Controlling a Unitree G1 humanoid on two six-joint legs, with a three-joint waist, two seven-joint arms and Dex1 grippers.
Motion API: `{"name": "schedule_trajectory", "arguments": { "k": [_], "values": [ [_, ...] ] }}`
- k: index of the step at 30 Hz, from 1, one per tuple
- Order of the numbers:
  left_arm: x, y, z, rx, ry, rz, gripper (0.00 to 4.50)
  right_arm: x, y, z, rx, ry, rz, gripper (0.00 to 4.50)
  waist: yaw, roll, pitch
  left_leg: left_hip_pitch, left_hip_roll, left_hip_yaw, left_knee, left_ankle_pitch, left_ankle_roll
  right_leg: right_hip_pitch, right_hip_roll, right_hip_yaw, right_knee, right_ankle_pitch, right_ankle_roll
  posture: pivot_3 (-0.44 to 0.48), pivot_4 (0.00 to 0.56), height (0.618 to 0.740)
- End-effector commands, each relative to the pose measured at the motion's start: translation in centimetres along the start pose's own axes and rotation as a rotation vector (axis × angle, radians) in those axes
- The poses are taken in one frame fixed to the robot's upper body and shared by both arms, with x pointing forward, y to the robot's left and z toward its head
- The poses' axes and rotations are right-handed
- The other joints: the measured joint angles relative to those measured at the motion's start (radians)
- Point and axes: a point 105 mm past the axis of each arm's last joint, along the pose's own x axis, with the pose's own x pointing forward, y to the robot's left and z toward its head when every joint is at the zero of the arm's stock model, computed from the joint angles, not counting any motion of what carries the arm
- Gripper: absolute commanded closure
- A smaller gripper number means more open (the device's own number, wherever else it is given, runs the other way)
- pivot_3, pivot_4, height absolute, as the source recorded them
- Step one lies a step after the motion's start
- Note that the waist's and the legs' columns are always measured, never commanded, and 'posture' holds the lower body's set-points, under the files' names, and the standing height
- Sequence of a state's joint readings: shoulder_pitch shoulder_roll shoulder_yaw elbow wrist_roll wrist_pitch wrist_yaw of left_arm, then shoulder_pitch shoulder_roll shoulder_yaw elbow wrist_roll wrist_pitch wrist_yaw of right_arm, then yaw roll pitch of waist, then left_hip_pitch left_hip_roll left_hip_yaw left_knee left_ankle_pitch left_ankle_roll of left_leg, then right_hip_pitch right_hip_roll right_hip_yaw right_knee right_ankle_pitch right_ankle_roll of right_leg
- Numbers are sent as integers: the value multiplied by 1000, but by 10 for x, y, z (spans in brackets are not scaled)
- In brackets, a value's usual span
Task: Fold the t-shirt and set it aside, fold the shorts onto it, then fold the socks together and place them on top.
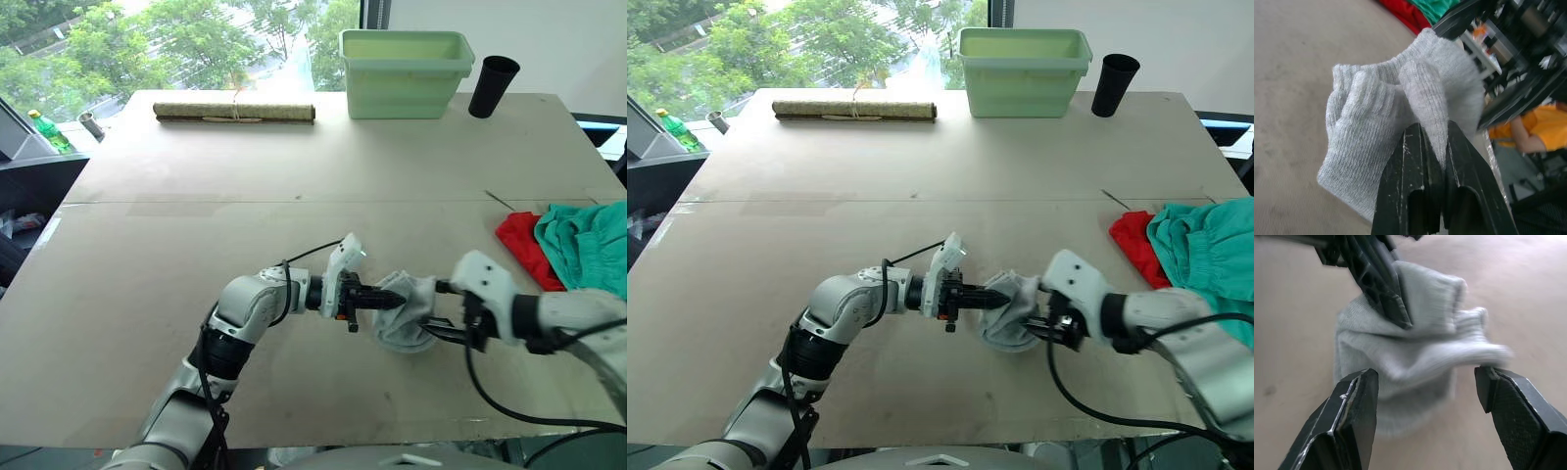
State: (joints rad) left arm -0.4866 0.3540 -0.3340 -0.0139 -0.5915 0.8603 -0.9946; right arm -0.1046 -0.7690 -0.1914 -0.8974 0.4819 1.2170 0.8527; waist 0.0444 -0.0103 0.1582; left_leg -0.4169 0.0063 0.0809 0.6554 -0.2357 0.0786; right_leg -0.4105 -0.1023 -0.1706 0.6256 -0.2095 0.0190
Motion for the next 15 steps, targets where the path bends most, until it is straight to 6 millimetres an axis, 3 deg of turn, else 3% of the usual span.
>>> {"name": "schedule_trajectory", "arguments": {
  "k": [1,4,9,15],
  "values": [
    [8,-8,-3,46,47,-95,2641,-15,-3,25,15,-113,-24,1124,-5,0,0,0,0,0,0,0,0,0,0,0,0,0,0,0,150,727],
    [5,-12,2,98,44,-135,1389,-10,-8,34,19,-127,-25,1124,-7,0,0,1,0,0,0,-4,2,0,0,0,1,0,0,0,150,727],
    [-11,-23,8,122,33,-166,1389,16,-19,47,-11,-102,-3,1124,-14,1,0,1,0,0,0,-4,2,-1,0,0,1,0,-1,0,150,727],
    [-46,-33,0,174,55,-73,1389,51,-22,33,-42,-7,90,1124,-22,1,1,0,0,1,0,-1,2,0,0,1,0,0,-1,0,150,727]
  ]
}}
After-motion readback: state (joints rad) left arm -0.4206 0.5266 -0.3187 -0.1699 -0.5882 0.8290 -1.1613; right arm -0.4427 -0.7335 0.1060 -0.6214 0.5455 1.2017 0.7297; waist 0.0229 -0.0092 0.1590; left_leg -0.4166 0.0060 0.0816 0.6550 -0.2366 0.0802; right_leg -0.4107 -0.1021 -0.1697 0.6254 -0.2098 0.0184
